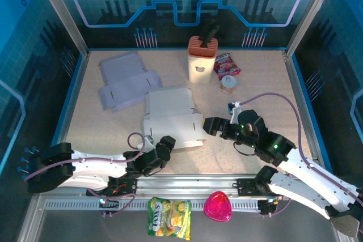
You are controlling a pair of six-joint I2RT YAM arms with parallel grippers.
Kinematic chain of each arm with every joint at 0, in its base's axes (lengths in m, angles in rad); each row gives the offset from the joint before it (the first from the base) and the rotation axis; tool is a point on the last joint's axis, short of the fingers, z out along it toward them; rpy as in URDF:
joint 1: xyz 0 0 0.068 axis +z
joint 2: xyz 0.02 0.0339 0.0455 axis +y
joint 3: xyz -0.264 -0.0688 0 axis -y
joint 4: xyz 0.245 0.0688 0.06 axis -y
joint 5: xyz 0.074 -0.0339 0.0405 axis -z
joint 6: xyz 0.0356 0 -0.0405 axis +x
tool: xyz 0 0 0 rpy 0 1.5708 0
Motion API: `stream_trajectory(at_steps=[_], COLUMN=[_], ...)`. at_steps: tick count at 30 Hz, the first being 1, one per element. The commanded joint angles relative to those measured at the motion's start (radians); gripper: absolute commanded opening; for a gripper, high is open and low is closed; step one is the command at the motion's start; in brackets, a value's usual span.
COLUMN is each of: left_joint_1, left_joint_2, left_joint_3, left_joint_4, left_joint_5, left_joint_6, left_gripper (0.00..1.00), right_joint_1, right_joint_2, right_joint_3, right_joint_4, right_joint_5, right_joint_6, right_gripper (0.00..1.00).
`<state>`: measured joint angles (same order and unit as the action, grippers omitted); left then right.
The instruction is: Fold the paper box
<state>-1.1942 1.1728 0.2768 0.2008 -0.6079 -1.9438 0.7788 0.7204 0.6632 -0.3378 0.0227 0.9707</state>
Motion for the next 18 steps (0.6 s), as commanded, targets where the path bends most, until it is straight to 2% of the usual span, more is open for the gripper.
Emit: stream_trajectory(at_steps=[1, 12, 15, 18], left_joint_1=[-0.004, -0.002, -0.003, -0.003], left_joint_2=[-0.001, 0.013, 0.019, 0.015], left_joint_3=[-0.023, -0.061, -0.069, -0.069], left_joint_4=[0.044, 0.121, 0.151, 0.175], left_joint_5=[-0.068, -0.098, -0.104, -0.100], left_joint_6=[-0.015, -0.027, -0.016, 0.008], left_gripper=[0.68, 0.53, 0.42, 0.20], right_joint_1=[0.005, -0.003, -0.003, -0.008], right_joint_2=[-0.001, -0.017, -0.018, -0.015], right_joint_3=[-0.025, -0.025, -0.054, -0.107], right_joint_4=[0.040, 0.050, 0.077, 0.131], right_joint_5=[-0.004, -0.019, -0.026, -0.043], right_joint_6=[0.018, 0.019, 0.032, 0.061], right_gripper=[0.87, 0.87, 0.87, 0.87])
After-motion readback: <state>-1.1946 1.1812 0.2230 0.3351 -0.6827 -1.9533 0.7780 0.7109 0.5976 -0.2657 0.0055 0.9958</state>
